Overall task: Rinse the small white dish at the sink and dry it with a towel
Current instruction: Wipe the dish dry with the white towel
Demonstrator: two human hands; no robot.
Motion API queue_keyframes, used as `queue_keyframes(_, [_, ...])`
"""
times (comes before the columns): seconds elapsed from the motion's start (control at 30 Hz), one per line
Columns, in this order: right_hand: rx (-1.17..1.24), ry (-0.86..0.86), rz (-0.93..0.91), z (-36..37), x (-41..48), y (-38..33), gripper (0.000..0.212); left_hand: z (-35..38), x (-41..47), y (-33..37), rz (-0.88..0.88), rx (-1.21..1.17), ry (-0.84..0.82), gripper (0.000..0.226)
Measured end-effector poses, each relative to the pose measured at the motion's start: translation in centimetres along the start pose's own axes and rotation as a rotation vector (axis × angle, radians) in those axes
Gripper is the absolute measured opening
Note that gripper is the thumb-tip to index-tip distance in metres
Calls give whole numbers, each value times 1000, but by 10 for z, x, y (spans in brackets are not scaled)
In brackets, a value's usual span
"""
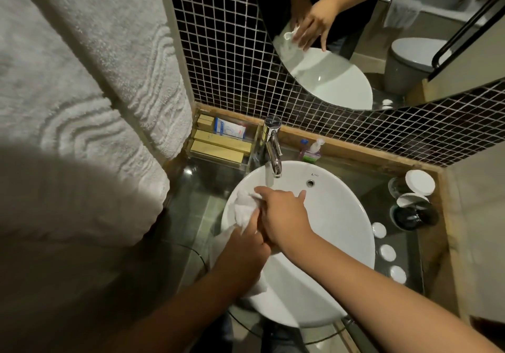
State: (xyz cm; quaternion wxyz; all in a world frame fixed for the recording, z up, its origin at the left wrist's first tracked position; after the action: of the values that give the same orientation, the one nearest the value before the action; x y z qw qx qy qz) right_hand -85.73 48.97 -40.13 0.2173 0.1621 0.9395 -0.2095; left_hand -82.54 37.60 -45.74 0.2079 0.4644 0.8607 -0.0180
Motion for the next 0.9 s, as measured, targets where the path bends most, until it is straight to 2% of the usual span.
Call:
queue_keyframes(0.07, [-73,-15,-24,-2,-3,-4,41,-7,2,-4,-40,-23,34,30])
queue_keyframes(0.13, [-81,-3,-20,-6,-6,-2,35,-17,7,-13,-108,-100,144,52])
queue_keyframes(0.2, [6,26,16,-9,-11,5,30,-24,12,-26,-150,-176,186,79])
queue_keyframes(0.27, [154,70,48,-10,-18,13,30,-26,14,-34,-121,-193,201,89])
queue_keyframes(0.4, [342,135,17,-7,-25,10,36,-28,12,-25,-61,-301,295,76])
queue_keyframes(0.5, [422,172,16,-6,-23,3,39,-25,9,-13,-31,-394,346,73])
queue_keyframes(0.67, [515,203,15,-4,-19,7,36,-15,2,-3,38,-275,249,51])
queue_keyframes(0.73, [534,206,-3,-2,-22,9,35,-17,0,-5,-7,-167,215,55])
queue_keyframes(0.8, [533,202,-27,0,-26,13,34,-20,-3,-14,-107,-103,199,70])
queue_keyframes(0.9, [462,205,-48,1,-34,17,35,-24,-9,-24,-173,-151,201,85])
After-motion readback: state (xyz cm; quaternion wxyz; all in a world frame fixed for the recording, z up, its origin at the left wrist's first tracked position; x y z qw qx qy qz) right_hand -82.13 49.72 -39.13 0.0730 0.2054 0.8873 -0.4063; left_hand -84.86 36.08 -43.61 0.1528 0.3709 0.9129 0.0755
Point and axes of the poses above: each hand's wrist, its own x-axis towards the middle knuckle, its own z-axis out of the palm, y = z × x, the point moved 3 cm from there along x, towards the middle knuckle, and after that the axes turned 10 degrees about -y, right-handed, at the moved point
